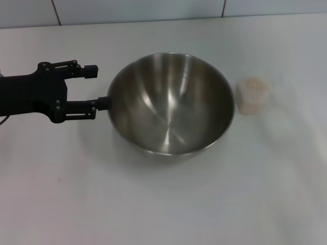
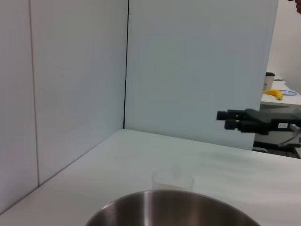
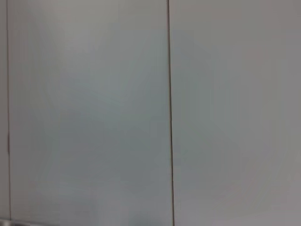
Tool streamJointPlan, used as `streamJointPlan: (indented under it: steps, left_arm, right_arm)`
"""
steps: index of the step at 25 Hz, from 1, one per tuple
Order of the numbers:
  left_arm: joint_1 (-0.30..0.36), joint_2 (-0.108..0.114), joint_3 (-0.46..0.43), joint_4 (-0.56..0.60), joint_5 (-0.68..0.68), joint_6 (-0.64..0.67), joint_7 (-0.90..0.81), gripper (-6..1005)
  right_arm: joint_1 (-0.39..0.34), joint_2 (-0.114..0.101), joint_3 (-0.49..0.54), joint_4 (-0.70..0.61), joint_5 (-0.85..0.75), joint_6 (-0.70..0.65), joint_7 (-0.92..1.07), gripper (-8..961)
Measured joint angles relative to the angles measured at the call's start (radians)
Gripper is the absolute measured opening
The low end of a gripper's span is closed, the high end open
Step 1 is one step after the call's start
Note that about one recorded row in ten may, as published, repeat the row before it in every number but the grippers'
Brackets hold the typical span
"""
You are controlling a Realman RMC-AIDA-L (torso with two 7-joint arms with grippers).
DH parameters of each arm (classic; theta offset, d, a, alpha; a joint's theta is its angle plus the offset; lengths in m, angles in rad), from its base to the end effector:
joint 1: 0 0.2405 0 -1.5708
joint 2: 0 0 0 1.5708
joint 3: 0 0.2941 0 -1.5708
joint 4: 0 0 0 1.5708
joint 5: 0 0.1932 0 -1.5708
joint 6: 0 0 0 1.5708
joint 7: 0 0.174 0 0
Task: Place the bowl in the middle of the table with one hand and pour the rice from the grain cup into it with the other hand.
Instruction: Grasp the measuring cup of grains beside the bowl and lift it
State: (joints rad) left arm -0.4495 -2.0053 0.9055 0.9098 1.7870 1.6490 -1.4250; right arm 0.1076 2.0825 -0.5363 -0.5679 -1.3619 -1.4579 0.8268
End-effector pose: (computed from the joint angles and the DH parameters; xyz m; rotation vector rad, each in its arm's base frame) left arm -0.2455 0.3385 0.0036 -2.7879 -0.3062 -0.6978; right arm 0.3887 0.2626 0.0512 -1.8233 0.5004 0.7530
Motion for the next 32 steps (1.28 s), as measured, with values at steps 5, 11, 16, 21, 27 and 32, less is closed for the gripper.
streamJointPlan:
  steps: [5, 11, 16, 21, 27, 32]
  left_arm:
    - [0.000, 0.000, 0.001, 0.004, 0.000, 0.001, 0.000, 798]
    - [0.000, -0.001, 0.001, 0.006, 0.000, 0.002, 0.000, 798]
    - [0.000, -0.001, 0.001, 0.007, 0.000, 0.002, 0.000, 798]
    - [0.001, -0.001, -0.006, 0.003, 0.000, 0.002, 0.000, 798]
    - [0.006, -0.002, -0.007, 0.001, 0.000, 0.001, 0.009, 798]
    - [0.006, -0.004, -0.007, 0.000, 0.000, 0.001, 0.010, 798]
  right_arm:
    - [0.039, 0.000, -0.016, 0.030, -0.018, 0.050, -0.027, 668]
    - [0.073, 0.000, -0.025, 0.067, -0.028, 0.106, -0.057, 669]
    - [0.098, 0.000, -0.026, 0.099, -0.041, 0.154, -0.082, 668]
    - [0.122, 0.001, -0.033, 0.118, -0.069, 0.199, -0.082, 668]
    - [0.165, 0.000, -0.074, 0.151, -0.071, 0.270, -0.103, 669]
    - [0.186, -0.001, -0.089, 0.167, -0.072, 0.298, -0.107, 669]
